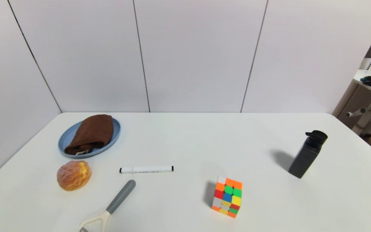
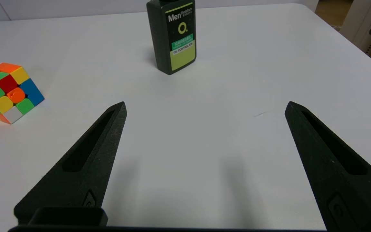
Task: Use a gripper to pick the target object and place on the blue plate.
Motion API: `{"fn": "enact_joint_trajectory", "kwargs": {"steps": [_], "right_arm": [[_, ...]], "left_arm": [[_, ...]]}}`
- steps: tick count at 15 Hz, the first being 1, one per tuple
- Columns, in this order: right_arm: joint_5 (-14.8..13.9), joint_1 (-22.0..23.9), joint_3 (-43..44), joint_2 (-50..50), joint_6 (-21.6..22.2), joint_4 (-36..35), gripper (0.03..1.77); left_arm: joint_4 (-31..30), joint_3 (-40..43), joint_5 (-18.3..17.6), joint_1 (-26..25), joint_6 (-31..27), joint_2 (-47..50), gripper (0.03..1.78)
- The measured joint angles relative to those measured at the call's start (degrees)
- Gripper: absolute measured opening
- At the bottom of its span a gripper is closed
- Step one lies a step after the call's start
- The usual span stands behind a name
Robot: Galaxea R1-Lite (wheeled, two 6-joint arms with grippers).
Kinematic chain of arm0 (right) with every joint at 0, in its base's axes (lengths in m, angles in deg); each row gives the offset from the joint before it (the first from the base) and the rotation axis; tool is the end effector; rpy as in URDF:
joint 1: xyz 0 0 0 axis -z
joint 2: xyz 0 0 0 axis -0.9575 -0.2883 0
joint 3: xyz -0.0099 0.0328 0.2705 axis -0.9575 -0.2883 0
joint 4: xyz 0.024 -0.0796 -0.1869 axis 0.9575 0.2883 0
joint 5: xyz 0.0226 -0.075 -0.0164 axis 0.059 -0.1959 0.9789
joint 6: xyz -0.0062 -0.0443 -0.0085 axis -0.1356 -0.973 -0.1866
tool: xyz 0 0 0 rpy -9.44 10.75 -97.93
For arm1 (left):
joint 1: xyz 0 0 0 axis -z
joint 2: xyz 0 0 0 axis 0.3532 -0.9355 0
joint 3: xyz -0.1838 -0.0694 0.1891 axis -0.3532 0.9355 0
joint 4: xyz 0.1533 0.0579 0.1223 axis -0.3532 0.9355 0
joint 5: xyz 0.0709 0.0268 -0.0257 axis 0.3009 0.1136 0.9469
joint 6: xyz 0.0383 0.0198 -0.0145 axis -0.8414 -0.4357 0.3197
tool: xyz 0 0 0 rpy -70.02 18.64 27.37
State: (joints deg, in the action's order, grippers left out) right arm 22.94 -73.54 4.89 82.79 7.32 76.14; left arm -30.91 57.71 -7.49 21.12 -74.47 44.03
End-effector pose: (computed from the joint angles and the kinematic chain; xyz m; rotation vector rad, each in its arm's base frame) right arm 0.0430 -0.0008 0.0748 0.0485 0.0042 -0.0174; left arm 0.0409 -0.0012 0.0762 0.0400 0.0263 -0.0283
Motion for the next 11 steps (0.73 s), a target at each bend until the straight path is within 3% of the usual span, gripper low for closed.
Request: {"fn": "enact_joint_trajectory", "kwargs": {"steps": [2,11], "right_arm": [[0.0,0.0,0.0,0.0,-0.1,0.0,1.7],[0.0,0.0,0.0,0.0,-0.2,0.0,1.7]], "left_arm": [[-2.5,0.8,0.1,0.0,0.2,0.0,1.69],[-2.8,1.2,0.9,0.0,1.3,0.0,1.69]]}}
